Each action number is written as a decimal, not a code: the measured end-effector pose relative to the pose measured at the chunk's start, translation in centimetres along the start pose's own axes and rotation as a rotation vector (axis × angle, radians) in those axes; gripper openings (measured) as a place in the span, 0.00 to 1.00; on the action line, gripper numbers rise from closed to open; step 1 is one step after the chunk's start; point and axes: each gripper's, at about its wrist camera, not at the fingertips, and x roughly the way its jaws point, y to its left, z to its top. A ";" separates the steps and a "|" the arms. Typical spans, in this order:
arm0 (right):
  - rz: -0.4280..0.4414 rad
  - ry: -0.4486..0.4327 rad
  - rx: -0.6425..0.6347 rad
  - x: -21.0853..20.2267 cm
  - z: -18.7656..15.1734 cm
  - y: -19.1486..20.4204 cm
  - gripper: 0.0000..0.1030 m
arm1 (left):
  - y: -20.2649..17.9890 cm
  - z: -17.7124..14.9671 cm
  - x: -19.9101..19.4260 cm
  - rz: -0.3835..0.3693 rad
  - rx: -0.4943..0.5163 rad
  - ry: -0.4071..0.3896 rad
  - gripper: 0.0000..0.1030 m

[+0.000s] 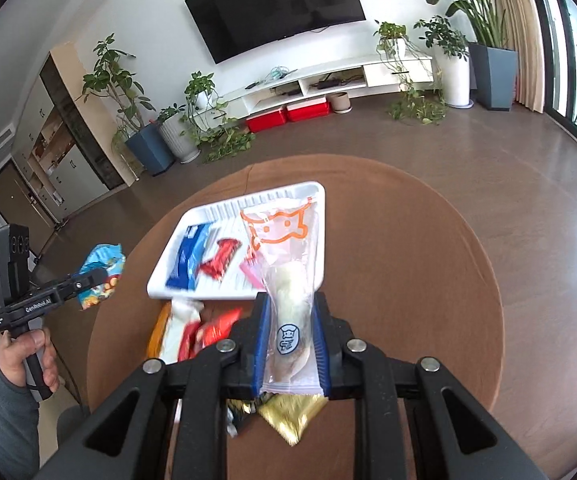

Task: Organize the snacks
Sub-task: 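Carry the chip bag into the tray with the left tool while the right tool carries the clear packet there, then open both tools over the tray and lift them back toward the snack pile, then grasp the orange bar packet with the left tool while the right tool grasps the gold packet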

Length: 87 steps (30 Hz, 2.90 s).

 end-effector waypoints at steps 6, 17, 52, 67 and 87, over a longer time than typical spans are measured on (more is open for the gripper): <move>0.037 0.057 -0.048 5.6 4.7 1.4 0.21 | -0.8 5.0 6.0 0.019 0.037 0.056 0.36; 0.003 0.203 -0.097 16.4 7.3 4.0 0.21 | -0.1 6.6 15.6 0.089 0.025 0.168 0.36; 0.015 0.017 -0.017 6.2 4.6 3.1 0.87 | -2.5 2.4 7.9 0.125 0.036 0.014 0.99; 0.020 0.035 0.050 0.5 -9.3 2.4 0.87 | -5.1 -11.9 2.1 0.064 -0.115 0.017 1.00; -0.081 0.121 0.087 2.3 -10.5 0.1 0.58 | -4.6 -9.7 3.4 0.056 -0.122 0.064 0.98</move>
